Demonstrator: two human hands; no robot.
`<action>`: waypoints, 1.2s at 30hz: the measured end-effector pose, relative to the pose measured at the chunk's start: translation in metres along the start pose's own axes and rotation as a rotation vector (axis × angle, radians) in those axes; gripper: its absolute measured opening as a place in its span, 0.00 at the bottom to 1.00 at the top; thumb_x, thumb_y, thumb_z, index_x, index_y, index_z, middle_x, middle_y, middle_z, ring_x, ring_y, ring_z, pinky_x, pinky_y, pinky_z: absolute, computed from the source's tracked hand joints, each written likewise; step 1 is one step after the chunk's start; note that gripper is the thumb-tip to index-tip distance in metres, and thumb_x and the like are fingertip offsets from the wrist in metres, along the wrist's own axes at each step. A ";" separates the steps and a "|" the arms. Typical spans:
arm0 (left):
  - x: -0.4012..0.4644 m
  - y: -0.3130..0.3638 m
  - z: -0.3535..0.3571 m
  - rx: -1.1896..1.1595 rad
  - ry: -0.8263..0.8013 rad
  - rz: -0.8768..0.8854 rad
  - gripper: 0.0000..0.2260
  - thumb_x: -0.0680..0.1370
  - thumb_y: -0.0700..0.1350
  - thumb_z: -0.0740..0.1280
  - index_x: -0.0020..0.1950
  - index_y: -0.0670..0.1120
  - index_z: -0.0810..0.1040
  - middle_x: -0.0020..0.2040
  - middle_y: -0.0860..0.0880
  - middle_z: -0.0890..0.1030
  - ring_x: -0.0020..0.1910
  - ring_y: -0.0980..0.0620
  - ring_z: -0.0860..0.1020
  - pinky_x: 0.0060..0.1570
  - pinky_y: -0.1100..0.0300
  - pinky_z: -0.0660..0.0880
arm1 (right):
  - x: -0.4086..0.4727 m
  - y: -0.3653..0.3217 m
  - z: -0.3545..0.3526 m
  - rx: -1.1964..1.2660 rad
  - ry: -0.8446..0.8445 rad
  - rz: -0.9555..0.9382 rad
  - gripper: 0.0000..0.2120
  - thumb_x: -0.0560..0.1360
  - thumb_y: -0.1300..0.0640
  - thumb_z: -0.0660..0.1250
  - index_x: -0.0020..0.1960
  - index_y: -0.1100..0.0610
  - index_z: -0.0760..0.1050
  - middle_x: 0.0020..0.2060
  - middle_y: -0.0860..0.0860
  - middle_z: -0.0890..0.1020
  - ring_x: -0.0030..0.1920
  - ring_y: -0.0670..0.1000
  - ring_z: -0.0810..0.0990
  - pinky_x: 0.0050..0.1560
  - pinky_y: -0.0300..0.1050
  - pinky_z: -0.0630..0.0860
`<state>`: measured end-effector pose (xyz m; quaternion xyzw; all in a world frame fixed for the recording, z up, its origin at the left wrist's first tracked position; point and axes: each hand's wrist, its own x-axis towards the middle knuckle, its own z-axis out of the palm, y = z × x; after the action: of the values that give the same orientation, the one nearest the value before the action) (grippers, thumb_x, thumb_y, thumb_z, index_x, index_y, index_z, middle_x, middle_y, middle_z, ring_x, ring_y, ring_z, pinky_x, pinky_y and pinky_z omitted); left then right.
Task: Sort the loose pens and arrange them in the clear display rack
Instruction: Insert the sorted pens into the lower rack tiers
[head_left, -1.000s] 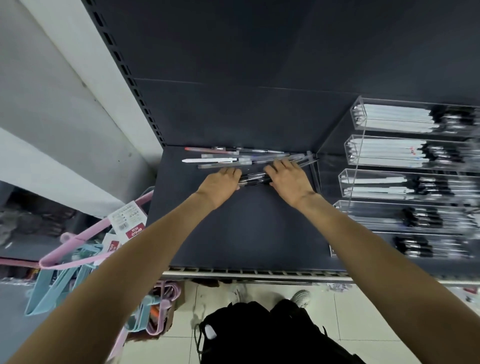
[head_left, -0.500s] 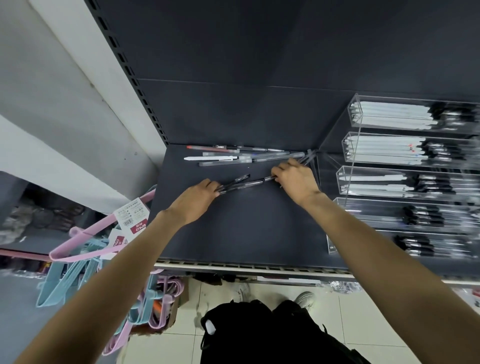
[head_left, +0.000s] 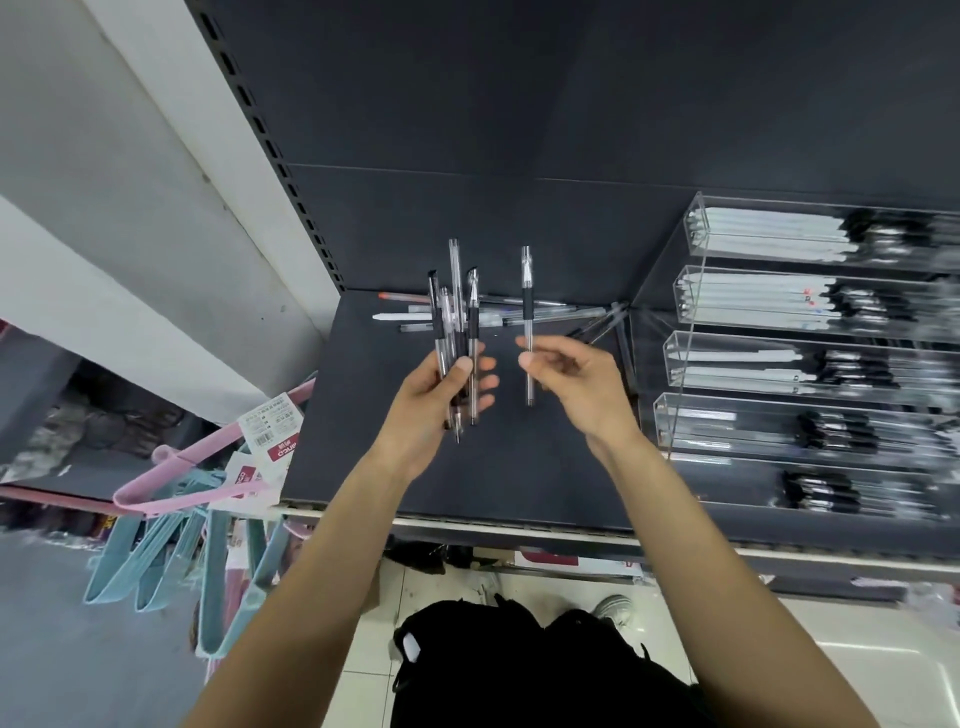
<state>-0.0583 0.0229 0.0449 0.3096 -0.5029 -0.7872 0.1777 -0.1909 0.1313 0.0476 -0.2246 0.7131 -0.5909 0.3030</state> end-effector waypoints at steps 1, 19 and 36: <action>-0.003 -0.001 0.003 -0.013 0.008 0.002 0.10 0.82 0.40 0.59 0.58 0.46 0.77 0.48 0.50 0.83 0.48 0.54 0.82 0.48 0.60 0.79 | -0.003 -0.001 0.001 0.010 0.001 0.005 0.10 0.72 0.62 0.72 0.49 0.49 0.80 0.35 0.45 0.80 0.36 0.39 0.77 0.45 0.36 0.75; -0.051 -0.039 0.010 -0.236 0.263 -0.045 0.08 0.83 0.39 0.56 0.58 0.43 0.73 0.47 0.48 0.81 0.40 0.58 0.82 0.36 0.65 0.77 | -0.048 0.002 0.051 -0.761 -0.083 -0.313 0.07 0.72 0.55 0.71 0.50 0.50 0.82 0.42 0.45 0.83 0.44 0.47 0.80 0.45 0.44 0.77; -0.101 -0.051 -0.036 -0.265 0.252 -0.131 0.10 0.82 0.39 0.60 0.62 0.44 0.73 0.45 0.52 0.83 0.39 0.57 0.80 0.47 0.61 0.80 | 0.016 -0.039 0.115 -0.713 -0.620 -0.153 0.09 0.72 0.44 0.70 0.45 0.49 0.81 0.30 0.45 0.68 0.33 0.45 0.67 0.37 0.42 0.63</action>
<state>0.0422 0.0805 0.0191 0.4116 -0.3473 -0.8114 0.2272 -0.1236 0.0311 0.0691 -0.5322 0.7288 -0.2353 0.3610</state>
